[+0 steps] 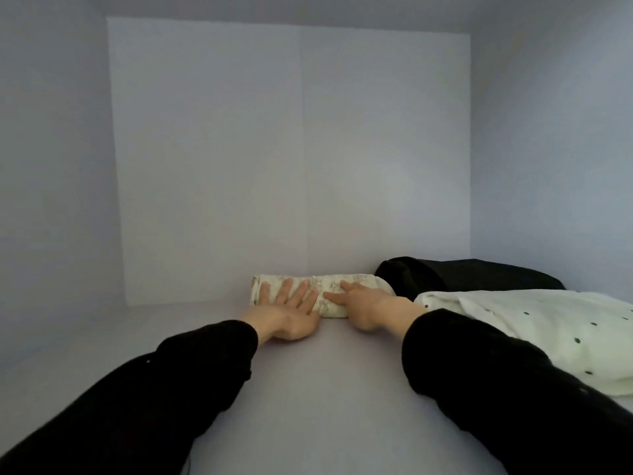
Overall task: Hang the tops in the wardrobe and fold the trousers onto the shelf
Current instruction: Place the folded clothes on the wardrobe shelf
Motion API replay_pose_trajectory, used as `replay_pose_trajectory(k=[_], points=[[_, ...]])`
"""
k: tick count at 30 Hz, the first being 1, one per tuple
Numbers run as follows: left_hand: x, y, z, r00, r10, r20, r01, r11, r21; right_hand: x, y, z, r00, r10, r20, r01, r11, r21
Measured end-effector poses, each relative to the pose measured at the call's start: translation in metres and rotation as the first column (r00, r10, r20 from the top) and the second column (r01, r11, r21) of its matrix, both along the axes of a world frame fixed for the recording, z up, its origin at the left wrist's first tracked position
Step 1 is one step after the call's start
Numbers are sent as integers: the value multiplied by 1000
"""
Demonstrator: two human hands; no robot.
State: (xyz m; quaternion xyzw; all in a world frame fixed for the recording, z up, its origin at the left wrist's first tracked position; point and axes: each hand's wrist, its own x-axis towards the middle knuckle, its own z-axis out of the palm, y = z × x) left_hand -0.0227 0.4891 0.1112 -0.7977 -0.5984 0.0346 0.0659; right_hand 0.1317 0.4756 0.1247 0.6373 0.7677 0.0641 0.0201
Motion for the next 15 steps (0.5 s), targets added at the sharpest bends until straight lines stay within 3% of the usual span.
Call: replay_pose_trajectory(k=[11, 15], points=[[5, 47, -2, 995, -48, 87, 50, 999, -16, 7, 41, -9, 992, -25, -124, 27, 1000, 13], [3, 44, 0, 991, -80, 111, 73, 995, 63, 3, 33, -6, 988, -3, -156, 12, 998, 60]])
